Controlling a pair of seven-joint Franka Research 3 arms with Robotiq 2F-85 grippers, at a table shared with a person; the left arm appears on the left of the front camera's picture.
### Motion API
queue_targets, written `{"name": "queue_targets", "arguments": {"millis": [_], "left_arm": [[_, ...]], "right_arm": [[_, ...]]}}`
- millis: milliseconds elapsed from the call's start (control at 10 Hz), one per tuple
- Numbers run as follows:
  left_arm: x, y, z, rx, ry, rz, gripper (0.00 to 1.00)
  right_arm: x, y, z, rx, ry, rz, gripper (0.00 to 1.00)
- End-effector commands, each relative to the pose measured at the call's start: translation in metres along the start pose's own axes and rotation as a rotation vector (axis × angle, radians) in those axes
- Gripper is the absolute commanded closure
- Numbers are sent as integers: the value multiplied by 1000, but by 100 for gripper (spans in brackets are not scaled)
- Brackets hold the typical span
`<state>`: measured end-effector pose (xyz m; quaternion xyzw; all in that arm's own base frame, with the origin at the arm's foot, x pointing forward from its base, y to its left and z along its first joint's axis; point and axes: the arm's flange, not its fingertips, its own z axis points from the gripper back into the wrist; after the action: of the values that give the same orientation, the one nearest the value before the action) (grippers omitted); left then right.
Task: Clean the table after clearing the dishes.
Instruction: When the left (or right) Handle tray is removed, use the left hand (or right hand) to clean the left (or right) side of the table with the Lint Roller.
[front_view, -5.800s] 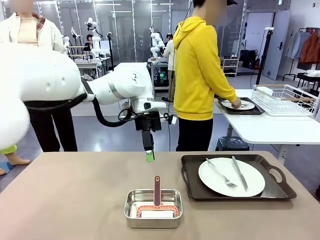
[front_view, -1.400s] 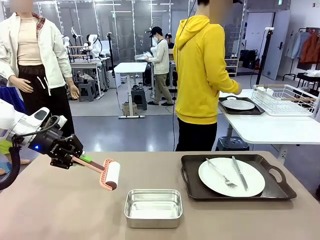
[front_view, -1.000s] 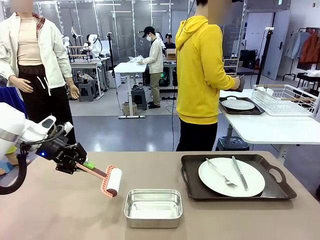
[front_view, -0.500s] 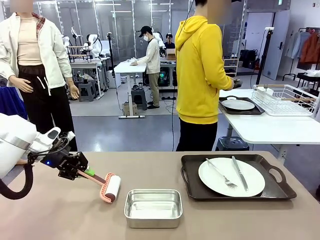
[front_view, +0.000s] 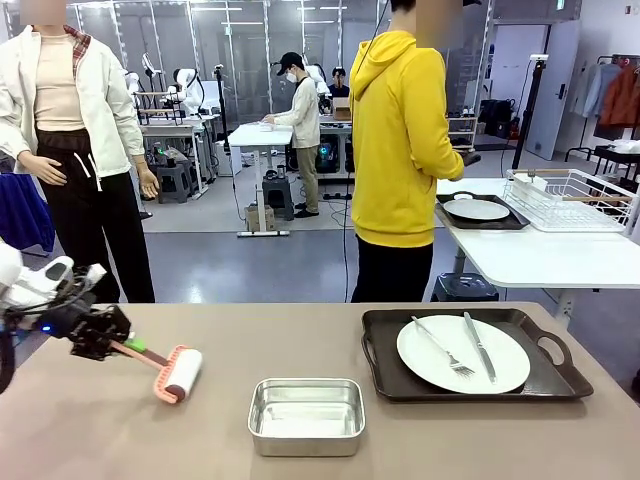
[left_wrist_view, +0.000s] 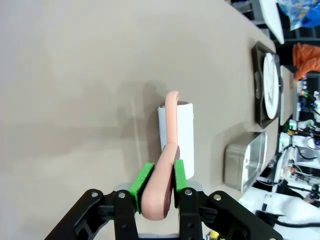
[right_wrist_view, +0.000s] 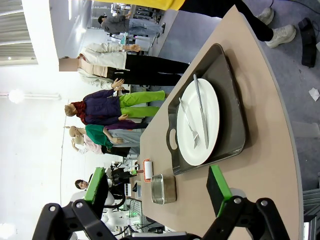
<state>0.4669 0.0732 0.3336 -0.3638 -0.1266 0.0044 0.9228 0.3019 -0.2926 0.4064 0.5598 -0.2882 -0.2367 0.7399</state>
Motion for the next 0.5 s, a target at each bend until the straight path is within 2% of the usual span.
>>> {"name": "queue_targets", "arguments": {"millis": [0,200,400], "left_arm": [[-4,36,30,72,64,-48,77],[3,70,75,161,75,-64,77],[14,86,118,220,28,-62,77]], "right_arm": [[0,3,1,12,-3,9,0],[0,3,1,12,-3,9,0],[0,3,1,12,-3,9,0]]}}
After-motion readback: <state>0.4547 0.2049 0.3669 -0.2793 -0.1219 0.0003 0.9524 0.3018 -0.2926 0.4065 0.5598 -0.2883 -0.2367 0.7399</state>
